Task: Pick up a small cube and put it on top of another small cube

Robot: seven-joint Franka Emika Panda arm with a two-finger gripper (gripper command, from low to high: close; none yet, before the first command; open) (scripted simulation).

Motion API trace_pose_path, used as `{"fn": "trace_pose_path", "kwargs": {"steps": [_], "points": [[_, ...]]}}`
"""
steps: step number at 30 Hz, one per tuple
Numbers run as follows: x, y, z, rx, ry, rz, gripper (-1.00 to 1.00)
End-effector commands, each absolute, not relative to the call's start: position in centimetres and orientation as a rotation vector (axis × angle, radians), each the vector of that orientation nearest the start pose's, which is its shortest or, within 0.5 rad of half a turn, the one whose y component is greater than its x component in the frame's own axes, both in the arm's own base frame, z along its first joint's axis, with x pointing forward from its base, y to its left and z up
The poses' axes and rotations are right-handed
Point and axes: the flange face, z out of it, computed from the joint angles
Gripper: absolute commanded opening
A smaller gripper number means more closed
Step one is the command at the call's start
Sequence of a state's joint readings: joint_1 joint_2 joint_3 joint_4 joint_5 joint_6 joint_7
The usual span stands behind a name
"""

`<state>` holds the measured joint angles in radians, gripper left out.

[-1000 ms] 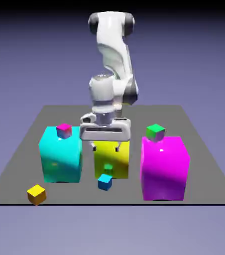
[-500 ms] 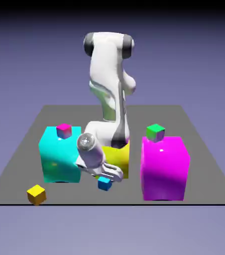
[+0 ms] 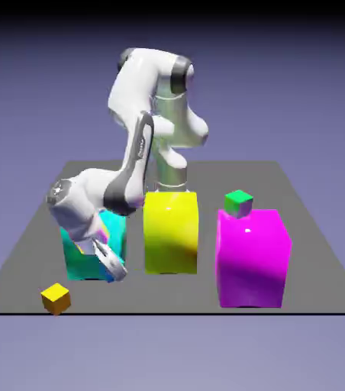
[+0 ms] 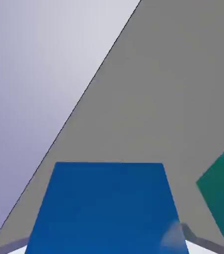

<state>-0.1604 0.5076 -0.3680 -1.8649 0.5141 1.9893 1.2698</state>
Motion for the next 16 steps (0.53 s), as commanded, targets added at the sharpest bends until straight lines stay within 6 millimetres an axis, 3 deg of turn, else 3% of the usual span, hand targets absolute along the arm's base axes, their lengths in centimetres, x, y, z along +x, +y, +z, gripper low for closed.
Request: {"fn": "trace_pose_path", "kwargs": {"steps": [1, 4, 7, 9, 11, 12, 13, 14, 16], "points": [[53.8, -29.3, 24.5, -1.380, 2.610, 0.571, -1.00], [52.8, -36.4, 26.9, -1.005, 2.707, 0.518, -1.00], [51.3, -38.6, 22.9, -0.877, 2.722, 0.623, -1.00], [51.2, -39.2, 23.1, -0.843, 2.727, 0.616, -1.00], [51.6, -37.4, 17.9, -0.845, 2.725, 0.618, -1.00], [51.6, -37.0, 16.7, -0.844, 2.726, 0.618, -1.00], [51.6, -37.0, 16.7, -0.844, 2.726, 0.618, 1.00], [51.6, -37.0, 16.7, -0.844, 2.726, 0.618, 1.00], [51.3, -38.8, 21.9, -0.844, 2.725, 0.617, 1.00]]}}
